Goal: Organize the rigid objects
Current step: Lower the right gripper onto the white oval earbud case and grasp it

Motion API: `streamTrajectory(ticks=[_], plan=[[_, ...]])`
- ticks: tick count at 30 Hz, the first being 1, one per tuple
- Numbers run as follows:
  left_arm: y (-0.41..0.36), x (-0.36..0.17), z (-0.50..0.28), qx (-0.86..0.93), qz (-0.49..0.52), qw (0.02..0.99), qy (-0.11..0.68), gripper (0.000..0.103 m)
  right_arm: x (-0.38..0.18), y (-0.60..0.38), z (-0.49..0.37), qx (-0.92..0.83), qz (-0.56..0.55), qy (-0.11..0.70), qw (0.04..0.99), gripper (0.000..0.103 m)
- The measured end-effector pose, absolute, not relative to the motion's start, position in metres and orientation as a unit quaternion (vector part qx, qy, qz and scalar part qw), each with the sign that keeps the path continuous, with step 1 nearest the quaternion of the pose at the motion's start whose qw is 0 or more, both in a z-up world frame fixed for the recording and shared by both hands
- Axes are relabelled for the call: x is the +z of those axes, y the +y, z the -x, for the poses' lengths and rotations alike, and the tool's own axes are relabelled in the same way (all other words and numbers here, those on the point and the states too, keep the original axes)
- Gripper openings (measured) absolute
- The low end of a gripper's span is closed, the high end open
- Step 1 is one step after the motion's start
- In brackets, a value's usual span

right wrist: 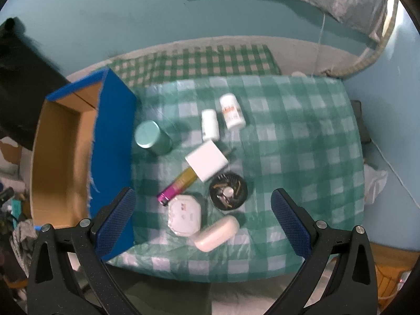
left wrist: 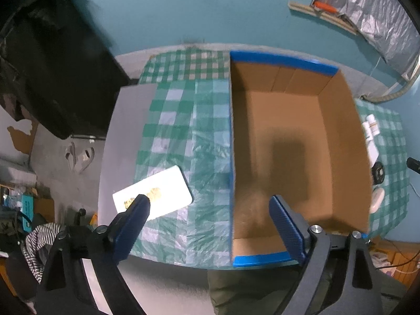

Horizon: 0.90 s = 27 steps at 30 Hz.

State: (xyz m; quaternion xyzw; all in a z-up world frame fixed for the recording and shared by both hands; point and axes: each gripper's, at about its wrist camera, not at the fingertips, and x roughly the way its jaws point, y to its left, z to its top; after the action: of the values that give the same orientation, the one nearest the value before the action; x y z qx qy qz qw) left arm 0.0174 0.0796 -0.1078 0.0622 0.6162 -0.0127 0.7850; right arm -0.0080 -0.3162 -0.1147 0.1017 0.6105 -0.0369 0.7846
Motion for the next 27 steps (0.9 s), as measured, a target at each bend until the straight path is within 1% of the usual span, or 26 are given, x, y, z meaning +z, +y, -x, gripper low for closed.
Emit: streamTrajectory(ticks=[1, 11, 17, 20, 23, 27], plan=[[0.081, -0.114, -0.017, -0.014, -0.065, 0.781, 0.621, 0.089, -0.12, -0.317, 0.009, -0.039, -0.103, 0.613, 0.782, 0.102], [0.078, -0.159, -0.014, -0.024, -0.075, 0.752, 0.654, 0.088, -0.179, -0.332, 0.024, -0.079, -0.132, 0.643, 0.75, 0.102], [0.077, -0.177, -0.012, -0.019, -0.059, 0.741, 0.669, 0.088, -0.207, -0.345, 0.033, -0.105, -0.174, 0.658, 0.725, 0.102], [0.076, -0.183, -0.012, -0.016, -0.061, 0.738, 0.672, 0.086, -0.217, -0.349, 0.036, -0.113, -0.188, 0.662, 0.717, 0.099], [0.075, -0.187, -0.015, -0.014, -0.067, 0.736, 0.674, 0.08, -0.227, -0.35, 0.039, -0.123, -0.196, 0.668, 0.707, 0.099], [0.078, -0.194, -0.016, -0.009, -0.059, 0.729, 0.682, 0.062, -0.239, -0.354, 0.045, -0.124, -0.215, 0.675, 0.695, 0.088]])
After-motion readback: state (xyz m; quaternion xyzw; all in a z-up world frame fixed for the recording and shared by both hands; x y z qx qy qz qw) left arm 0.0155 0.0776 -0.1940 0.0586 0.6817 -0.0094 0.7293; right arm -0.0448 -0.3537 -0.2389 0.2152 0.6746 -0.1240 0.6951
